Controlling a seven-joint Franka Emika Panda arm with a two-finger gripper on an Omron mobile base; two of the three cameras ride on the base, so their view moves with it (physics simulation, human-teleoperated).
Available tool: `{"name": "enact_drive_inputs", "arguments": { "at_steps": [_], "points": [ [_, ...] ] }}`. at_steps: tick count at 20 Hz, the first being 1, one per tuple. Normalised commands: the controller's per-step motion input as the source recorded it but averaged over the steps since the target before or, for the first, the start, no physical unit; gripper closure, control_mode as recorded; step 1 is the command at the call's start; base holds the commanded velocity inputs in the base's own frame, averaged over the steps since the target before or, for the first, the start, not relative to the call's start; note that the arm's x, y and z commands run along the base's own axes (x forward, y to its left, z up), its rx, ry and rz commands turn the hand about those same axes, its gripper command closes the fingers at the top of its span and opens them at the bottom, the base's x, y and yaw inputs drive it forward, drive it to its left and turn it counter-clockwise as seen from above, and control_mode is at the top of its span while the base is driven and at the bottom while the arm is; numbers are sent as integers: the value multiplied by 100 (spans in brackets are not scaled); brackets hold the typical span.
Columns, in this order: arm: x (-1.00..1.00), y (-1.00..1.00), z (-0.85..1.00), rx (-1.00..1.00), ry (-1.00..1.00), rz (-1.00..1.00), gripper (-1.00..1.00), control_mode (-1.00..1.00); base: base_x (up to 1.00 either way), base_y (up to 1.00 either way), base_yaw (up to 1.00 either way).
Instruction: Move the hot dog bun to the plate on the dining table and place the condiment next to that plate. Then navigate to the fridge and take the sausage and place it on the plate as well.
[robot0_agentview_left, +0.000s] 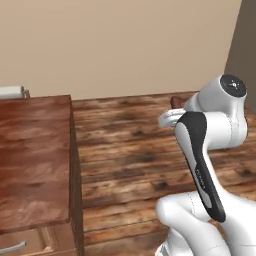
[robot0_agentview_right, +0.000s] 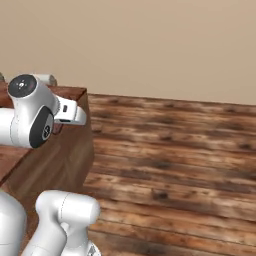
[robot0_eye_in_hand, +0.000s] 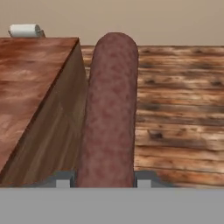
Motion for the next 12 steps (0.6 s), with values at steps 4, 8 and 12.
{"name": "enact_drive_inputs", "arguments": {
  "at_steps": [4,8,12],
  "points": [
    [0,0,0,0,0,0,100,100,100,-85,32],
    [0,0,0,0,0,0,100,100,100,-62,44],
    [0,0,0,0,0,0,100,100,100,-52,49]
  ]
}}
